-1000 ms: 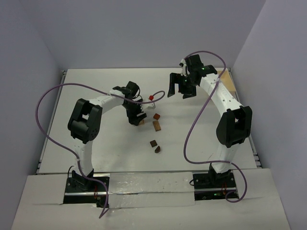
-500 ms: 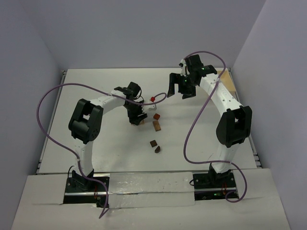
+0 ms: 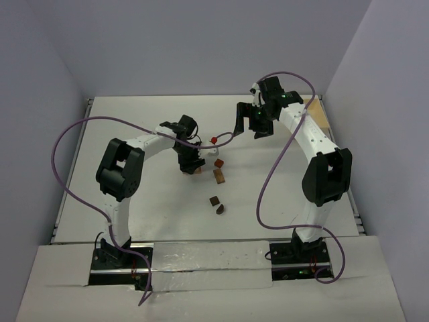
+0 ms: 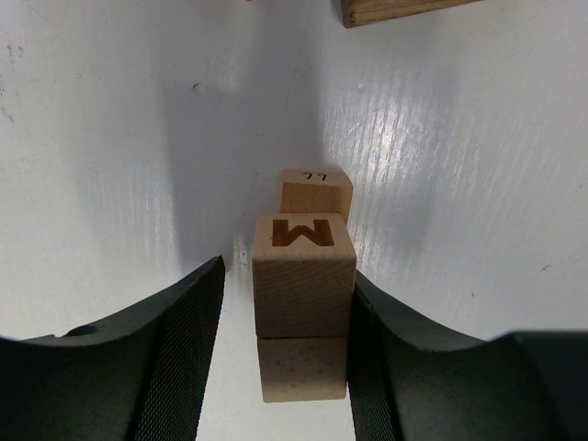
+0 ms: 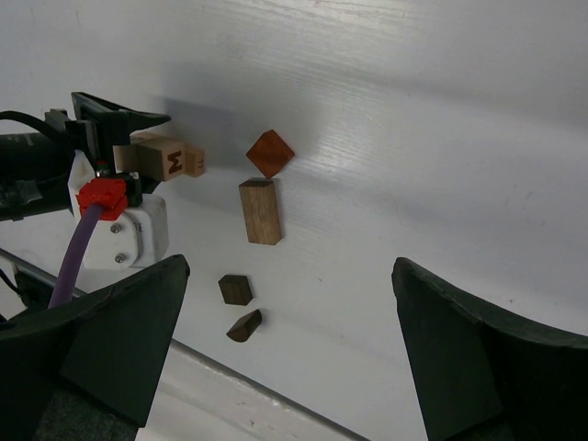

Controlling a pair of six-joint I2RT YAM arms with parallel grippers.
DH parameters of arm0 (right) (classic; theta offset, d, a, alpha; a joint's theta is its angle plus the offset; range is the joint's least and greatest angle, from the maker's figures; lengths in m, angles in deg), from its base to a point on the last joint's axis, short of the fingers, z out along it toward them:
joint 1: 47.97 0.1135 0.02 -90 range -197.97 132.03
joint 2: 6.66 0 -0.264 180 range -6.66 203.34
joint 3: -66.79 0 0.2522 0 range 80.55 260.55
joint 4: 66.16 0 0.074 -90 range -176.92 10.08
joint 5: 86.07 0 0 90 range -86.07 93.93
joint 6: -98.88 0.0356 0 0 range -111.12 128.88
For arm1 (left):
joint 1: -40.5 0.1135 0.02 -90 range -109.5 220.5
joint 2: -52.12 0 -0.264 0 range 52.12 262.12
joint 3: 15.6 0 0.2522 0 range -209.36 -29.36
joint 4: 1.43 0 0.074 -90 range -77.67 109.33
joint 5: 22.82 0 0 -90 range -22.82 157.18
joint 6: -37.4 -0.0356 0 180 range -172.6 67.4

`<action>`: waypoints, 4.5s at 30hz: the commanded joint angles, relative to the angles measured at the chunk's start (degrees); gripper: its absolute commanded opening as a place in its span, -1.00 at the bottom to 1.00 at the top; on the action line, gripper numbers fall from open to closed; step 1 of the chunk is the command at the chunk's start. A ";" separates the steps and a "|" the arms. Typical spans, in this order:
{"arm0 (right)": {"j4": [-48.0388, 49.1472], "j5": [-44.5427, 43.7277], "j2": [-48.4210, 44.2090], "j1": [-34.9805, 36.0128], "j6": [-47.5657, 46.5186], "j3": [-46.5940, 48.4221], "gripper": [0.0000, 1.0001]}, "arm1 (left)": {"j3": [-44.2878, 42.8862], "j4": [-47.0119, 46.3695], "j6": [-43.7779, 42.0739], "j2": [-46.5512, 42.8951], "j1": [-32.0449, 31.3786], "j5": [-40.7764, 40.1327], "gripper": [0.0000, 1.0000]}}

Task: Build the wood block tower

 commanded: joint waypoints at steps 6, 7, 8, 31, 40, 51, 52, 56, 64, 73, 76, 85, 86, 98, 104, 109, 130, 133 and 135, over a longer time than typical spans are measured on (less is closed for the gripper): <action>-0.16 0.90 0.27 -0.46 -0.42 1.00 0.99 | 0.09 0.99 -2.59 1.08 -1.20 -1.13 0.07; -0.16 0.95 0.27 -0.46 -0.42 1.00 0.99 | 0.00 1.07 -2.64 1.12 -1.20 -1.08 0.06; -0.16 0.99 0.27 -0.46 -0.38 1.00 0.99 | -0.05 1.12 -2.64 1.12 -1.20 -1.04 0.04; -0.16 1.17 0.18 -0.55 -0.38 0.91 0.99 | -0.21 2.07 -2.81 0.83 -2.10 -1.26 0.14; -0.08 1.25 0.09 -0.63 -0.29 0.83 0.99 | -0.50 2.43 -2.98 0.33 -2.34 -1.26 0.31; -0.08 1.34 -1.00 -0.55 -0.18 0.73 0.99 | -6.37 5.36 -2.37 -1.15 -2.27 -3.23 0.82; -0.06 1.34 -1.16 -0.54 -0.12 0.72 0.99 | -6.80 6.18 -2.39 -1.08 -2.33 -3.39 0.84; 0.08 1.43 -1.80 -0.46 -0.12 0.42 0.99 | -9.64 8.22 -2.66 -1.28 -2.34 -4.05 0.90; 0.04 1.49 -2.48 -0.52 -0.26 0.58 0.99 | -17.25 15.29 -3.11 -4.46 -2.23 -4.27 0.98; 0.35 0.94 -4.80 -0.29 -3.09 -0.70 0.99 | -16.73 12.51 7.38 -20.39 2.01 3.91 0.98; 0.54 -0.66 -4.69 0.55 -4.43 -2.31 0.99 | -6.36 3.18 17.15 -28.76 6.24 8.73 0.99; 6.08 -11.88 -7.81 10.36 -7.79 -13.44 0.93 | 14.21 -16.69 47.51 -46.93 16.65 2.03 0.99; 6.75 -12.26 -7.82 11.84 -7.36 -14.98 0.93 | 15.69 -17.12 48.01 -48.17 17.39 1.59 0.98; 8.93 -13.29 1.62 20.08 -1.63 -15.81 0.84 | 23.33 -20.12 50.16 -53.70 21.86 2.18 0.99; 9.34 -12.37 5.93 21.20 -0.91 -13.99 0.79 | 23.00 -19.78 49.24 -52.95 22.13 2.03 0.99; 10.16 -11.67 7.74 21.51 -0.78 -13.20 0.75 | 22.85 -19.45 48.34 -52.49 22.23 1.91 0.99; 10.13 -20.23 14.13 23.73 -0.21 -10.33 0.18 | 24.30 -20.07 47.20 -52.22 22.36 1.28 0.99; 10.83 -21.05 12.98 24.42 -0.48 -12.29 0.05 | 24.12 -20.06 47.19 -52.14 22.36 1.03 0.98; 10.90 -20.07 11.20 24.81 -1.09 -13.34 -0.36 | 23.88 -19.93 46.91 -52.03 22.36 0.94 0.99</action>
